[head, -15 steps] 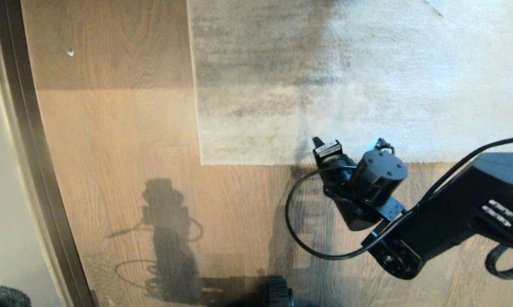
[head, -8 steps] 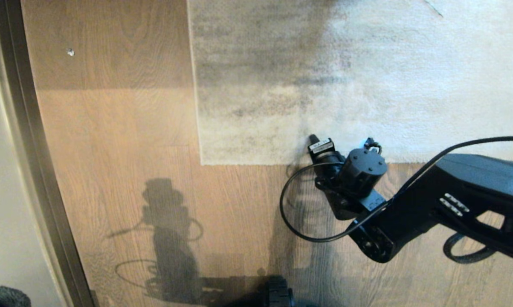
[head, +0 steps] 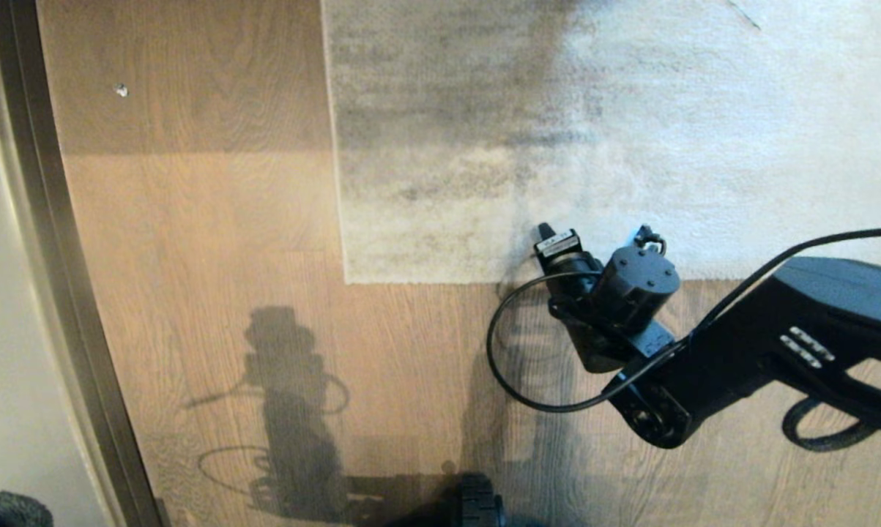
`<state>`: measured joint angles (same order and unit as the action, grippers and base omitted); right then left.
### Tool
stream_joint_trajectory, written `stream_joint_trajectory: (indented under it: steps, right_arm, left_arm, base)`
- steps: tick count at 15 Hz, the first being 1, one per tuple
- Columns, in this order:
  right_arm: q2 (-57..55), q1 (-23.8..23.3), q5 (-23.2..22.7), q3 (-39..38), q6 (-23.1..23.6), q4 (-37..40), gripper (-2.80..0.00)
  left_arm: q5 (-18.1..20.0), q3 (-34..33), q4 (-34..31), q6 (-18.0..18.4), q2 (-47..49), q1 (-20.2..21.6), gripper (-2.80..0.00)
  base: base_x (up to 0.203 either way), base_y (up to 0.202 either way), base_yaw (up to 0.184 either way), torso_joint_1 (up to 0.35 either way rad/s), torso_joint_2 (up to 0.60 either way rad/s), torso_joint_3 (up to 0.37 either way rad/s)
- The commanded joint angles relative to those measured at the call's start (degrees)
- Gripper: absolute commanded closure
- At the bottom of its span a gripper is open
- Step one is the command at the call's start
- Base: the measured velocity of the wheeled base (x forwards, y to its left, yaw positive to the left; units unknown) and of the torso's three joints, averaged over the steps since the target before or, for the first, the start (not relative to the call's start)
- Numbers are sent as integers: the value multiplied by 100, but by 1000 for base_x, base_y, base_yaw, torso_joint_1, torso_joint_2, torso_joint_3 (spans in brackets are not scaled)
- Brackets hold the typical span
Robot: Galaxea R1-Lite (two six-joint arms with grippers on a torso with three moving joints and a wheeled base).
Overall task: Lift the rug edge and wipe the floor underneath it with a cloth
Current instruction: Lay down the carpet, then put down the rag
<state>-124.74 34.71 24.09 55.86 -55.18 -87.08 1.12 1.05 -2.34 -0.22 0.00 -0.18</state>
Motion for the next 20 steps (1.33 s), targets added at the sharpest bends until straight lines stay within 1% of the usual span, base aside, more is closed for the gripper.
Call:
stream_joint_trajectory:
  steps: [1, 3, 4, 6, 8, 10, 12, 14, 15, 16, 18, 20]
  right_arm:
    - [519, 41, 2, -204, 61, -265, 0]
    - [977, 84, -22, -711, 299, -266, 0]
    - [1232, 125, -59, -1042, 493, -265, 0]
    - [1761, 217, -158, -1732, 1084, -259, 0]
    - [2290, 355, -211, -2561, 1779, -245, 0]
    - [2695, 438, -216, -3402, 2369, -253, 0]
    - [2981, 462, -107, -4272, 2878, -256, 0]
    - [3393, 399, 116, -5041, 3290, -257, 0]
    - [3637, 216, 174, -5318, 3460, -257, 0]
    - [3823, -158, 200, -5448, 3598, -257, 0]
    - [4211, -1077, 213, -5544, 3809, -233, 0]
    - [4485, -1683, 222, -5576, 4007, -187, 0]
  left_arm:
    - [2, 1, -3, -4, 0, 1, 0]
    - [2, 1, -3, -4, 0, 1, 0]
    - [2, 1, -3, -4, 0, 6, 0]
    - [2, 1, -3, -4, 0, 1, 0]
    - [2, 1, -3, -4, 0, 1, 0]
    - [2, 1, -3, -4, 0, 1, 0]
    - [2, 1, -3, -4, 0, 1, 0]
    - [2, 1, -3, -4, 0, 1, 0]
    - [2, 1, -3, -13, 0, 1, 0]
    - [2, 1, -3, -4, 0, 1, 0]
    - [2, 1, -3, -4, 0, 1, 0]
    - [2, 1, -3, -4, 0, 1, 0]
  base:
    - [0, 0, 0, 0, 0, 0]
    - [0, 0, 0, 0, 0, 0]
    - [0, 0, 0, 0, 0, 0]
    - [0, 0, 0, 0, 0, 0]
    - [0, 0, 0, 0, 0, 0]
    - [0, 0, 0, 0, 0, 0]
    - [0, 0, 0, 0, 0, 0]
    - [0, 0, 0, 0, 0, 0]
    - [0, 0, 0, 0, 0, 0]
    - [0, 0, 0, 0, 0, 0]
    - [0, 0, 0, 0, 0, 0]
    - [0, 0, 0, 0, 0, 0]
